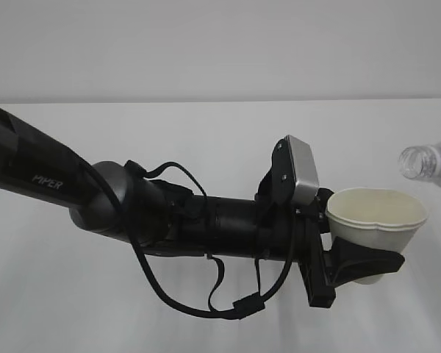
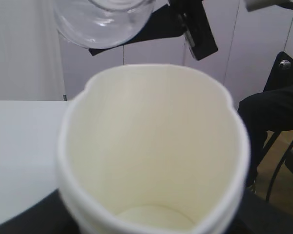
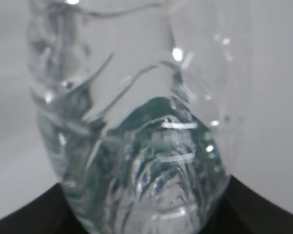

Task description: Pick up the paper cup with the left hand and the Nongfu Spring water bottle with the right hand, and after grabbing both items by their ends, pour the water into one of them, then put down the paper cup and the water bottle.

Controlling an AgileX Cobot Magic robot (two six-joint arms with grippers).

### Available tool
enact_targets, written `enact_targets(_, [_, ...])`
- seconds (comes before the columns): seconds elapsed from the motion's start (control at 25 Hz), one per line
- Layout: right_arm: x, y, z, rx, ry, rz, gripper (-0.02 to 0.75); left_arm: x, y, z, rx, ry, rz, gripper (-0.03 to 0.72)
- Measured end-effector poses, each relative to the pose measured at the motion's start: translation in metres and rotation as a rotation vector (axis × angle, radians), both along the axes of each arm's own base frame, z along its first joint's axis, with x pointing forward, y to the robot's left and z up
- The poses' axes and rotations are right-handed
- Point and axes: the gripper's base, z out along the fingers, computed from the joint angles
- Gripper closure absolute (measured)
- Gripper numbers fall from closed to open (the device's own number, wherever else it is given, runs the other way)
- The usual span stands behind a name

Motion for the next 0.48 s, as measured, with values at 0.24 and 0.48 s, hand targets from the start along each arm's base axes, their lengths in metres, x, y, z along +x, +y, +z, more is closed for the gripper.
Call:
enact_targets(0.24, [0.0001, 0.0, 0.0003, -0.014, -0.002, 0.007, 0.317, -0.0001, 0.0, -0.0001, 0.001, -0.001, -0.001, 0.286])
enact_targets(0.48, [0.0004, 0.0, 0.0008, -0.047, -0.006, 0.023, 0.316, -0.0002, 0.0, -0.0001, 0.001, -0.001, -0.002, 0.286])
